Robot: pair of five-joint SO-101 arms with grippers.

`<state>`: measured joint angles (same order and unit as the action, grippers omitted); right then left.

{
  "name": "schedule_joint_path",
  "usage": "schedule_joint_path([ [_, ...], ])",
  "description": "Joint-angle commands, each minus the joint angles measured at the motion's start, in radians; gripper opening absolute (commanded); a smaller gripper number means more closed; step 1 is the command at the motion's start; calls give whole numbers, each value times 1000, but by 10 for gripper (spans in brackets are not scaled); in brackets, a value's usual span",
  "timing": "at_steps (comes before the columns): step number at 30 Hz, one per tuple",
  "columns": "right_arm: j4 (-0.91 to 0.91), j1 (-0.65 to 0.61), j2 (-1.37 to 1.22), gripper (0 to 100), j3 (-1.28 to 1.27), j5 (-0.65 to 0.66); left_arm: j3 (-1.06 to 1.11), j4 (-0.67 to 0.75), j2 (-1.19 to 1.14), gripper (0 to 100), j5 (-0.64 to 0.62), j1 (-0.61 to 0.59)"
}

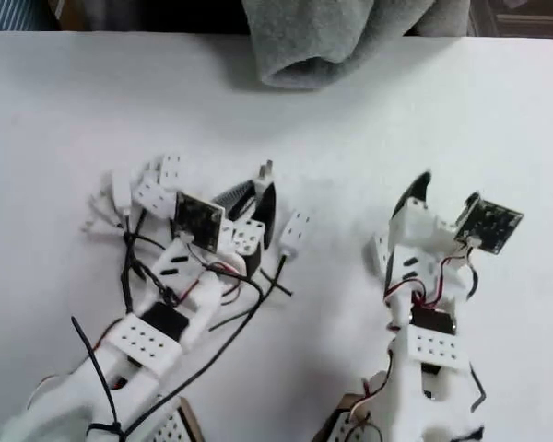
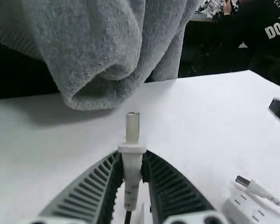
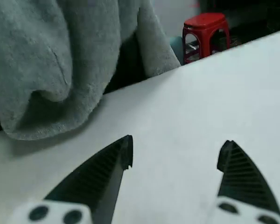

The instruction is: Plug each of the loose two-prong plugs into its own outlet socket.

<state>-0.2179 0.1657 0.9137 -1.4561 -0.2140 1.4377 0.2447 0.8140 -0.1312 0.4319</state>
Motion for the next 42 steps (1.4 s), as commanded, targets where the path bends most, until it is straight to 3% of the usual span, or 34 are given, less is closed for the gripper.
schedule_joint_path([
  [1,321,-10,194,292,138,0,-75,-133,-7,24,-21,7],
  [5,486,-108,274,292,256,0,-112,-219,-5,24,-144,2],
  [8,561,-206,277,291,345,2,-112,-219,-7,24,-158,4],
  [12,840,-335,205,291,405,0,-112,-219,-4,24,-161,10],
  [14,892,-367,163,292,408,0,-112,-219,-4,24,-163,12],
  [21,898,-371,260,293,407,-6,-100,-143,-7,24,-163,5],
  [27,823,-501,441,294,262,2,25,117,-4,24,-158,8],
  [31,688,-512,562,292,124,77,71,244,-8,24,-158,10],
  [37,644,-476,644,290,132,84,72,262,-10,24,-164,12],
  [42,665,-570,564,234,261,92,71,262,-7,24,-164,12],
])
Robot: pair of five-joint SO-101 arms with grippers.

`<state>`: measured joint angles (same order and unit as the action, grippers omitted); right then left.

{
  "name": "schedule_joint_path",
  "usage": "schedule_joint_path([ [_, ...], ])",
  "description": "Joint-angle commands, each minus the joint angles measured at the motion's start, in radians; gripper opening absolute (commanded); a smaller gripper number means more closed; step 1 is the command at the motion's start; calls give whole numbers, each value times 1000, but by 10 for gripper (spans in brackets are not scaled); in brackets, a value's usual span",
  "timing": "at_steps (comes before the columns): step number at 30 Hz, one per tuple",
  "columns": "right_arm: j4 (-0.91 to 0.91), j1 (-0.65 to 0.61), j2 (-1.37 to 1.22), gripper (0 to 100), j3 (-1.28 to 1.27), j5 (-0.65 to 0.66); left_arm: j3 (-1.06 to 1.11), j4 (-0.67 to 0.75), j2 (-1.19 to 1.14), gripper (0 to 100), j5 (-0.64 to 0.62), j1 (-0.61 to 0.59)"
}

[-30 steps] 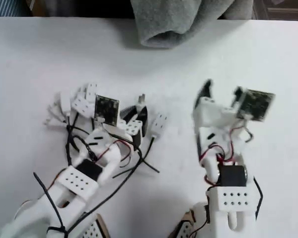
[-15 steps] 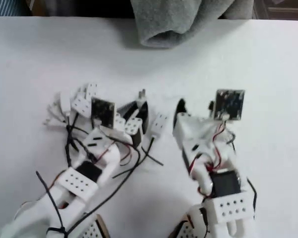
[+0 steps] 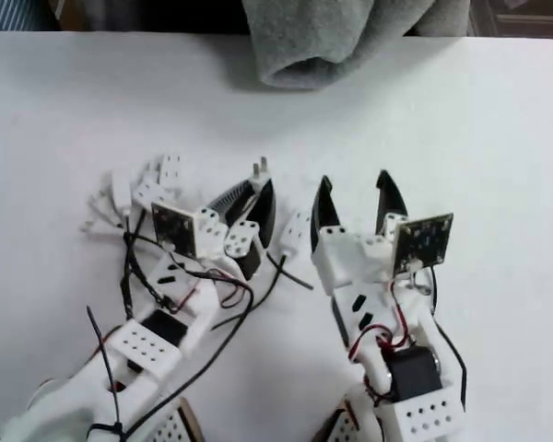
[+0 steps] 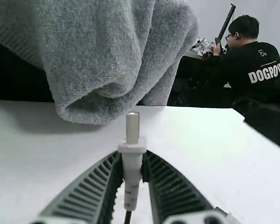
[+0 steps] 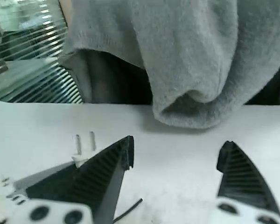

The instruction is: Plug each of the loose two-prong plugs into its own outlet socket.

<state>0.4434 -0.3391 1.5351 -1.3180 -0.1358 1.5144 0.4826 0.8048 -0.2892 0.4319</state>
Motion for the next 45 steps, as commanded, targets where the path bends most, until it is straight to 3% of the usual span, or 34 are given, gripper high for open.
schedule_joint_path([
  [1,1,-87,-85,207,157,15,-8,26,5,24,-6,12],
  [5,25,-197,-193,176,318,87,-3,97,5,23,-2,10],
  [10,193,-401,-308,173,508,226,-2,166,5,23,0,10],
  [13,246,-444,-398,172,563,295,-2,167,5,23,-6,10],
  [23,245,-410,-665,20,727,517,-5,167,5,23,-6,2],
  [32,128,-228,-811,19,755,516,-3,166,5,23,-6,7],
  [45,-104,-88,-1095,19,761,520,-3,166,5,23,-2,2],
])
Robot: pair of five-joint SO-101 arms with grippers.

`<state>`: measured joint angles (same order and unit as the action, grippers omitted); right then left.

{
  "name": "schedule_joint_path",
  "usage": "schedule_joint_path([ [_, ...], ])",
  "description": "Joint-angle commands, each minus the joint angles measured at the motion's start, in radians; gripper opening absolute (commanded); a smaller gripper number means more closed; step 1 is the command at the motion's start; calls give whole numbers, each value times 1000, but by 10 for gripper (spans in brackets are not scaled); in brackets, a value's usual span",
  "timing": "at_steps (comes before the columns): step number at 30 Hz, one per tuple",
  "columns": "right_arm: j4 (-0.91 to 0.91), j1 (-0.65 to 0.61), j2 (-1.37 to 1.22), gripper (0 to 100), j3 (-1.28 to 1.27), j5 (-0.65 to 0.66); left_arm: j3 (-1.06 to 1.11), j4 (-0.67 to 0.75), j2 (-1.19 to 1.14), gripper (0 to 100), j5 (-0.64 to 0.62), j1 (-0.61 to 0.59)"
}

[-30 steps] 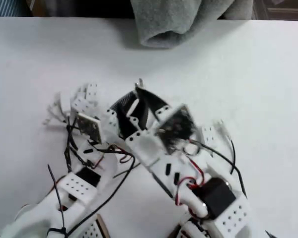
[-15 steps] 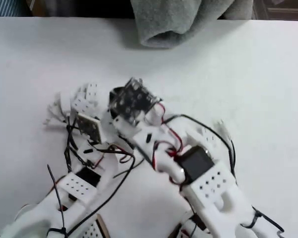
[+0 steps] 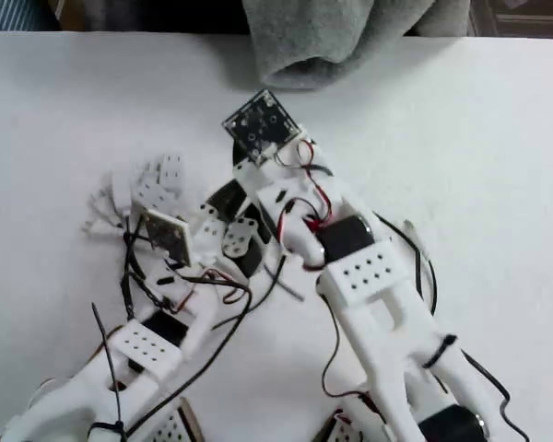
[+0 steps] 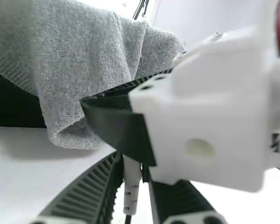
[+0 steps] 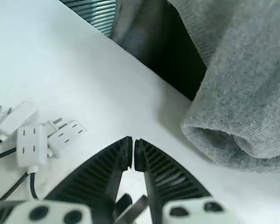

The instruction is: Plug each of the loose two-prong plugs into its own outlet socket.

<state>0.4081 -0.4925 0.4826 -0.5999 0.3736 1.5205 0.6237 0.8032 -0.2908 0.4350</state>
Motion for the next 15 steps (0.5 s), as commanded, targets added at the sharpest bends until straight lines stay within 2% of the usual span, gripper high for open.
schedule_joint_path([
  [1,-84,77,-53,19,43,11,-9,25,7,23,0,-1],
  [6,-140,131,-77,19,44,11,-9,25,7,23,2,-1],
  [15,-131,211,-70,19,103,8,-9,25,7,23,2,-1],
])
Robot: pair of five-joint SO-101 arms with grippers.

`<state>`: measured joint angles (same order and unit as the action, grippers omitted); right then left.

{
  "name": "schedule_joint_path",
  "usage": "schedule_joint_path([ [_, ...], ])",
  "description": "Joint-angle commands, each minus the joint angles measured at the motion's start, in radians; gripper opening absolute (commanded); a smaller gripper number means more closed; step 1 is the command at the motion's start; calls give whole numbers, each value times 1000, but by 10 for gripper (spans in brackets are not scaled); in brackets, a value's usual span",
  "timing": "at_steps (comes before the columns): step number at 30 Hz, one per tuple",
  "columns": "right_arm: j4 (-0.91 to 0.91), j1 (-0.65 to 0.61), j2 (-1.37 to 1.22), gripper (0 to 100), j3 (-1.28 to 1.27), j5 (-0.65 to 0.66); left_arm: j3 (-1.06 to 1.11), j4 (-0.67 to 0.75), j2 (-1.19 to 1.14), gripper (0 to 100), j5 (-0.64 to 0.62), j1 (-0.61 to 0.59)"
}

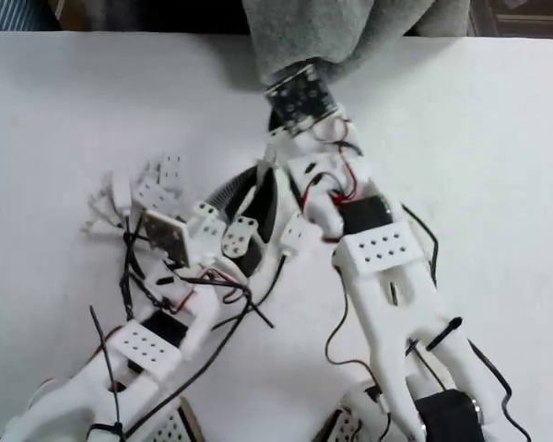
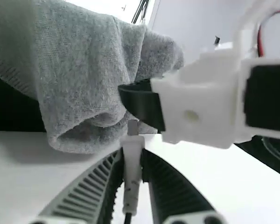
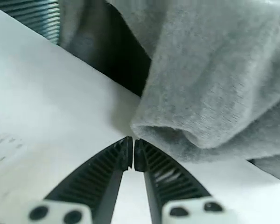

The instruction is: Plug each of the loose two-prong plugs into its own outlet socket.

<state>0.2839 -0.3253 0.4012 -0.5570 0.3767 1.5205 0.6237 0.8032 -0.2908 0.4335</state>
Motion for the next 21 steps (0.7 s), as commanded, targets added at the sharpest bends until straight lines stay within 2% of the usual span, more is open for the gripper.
schedule_joint_path([
  [1,2,45,18,19,66,5,-9,25,7,23,2,1],
  [4,84,31,65,19,101,5,-9,25,7,23,2,1],
  [9,254,-117,206,19,130,3,-9,25,5,23,2,1],
  [13,272,-213,225,19,97,12,-9,25,7,23,2,1],
  [16,209,-199,183,19,72,14,-9,25,7,23,2,1],
  [21,127,-81,21,19,106,14,-9,25,7,23,2,1],
])
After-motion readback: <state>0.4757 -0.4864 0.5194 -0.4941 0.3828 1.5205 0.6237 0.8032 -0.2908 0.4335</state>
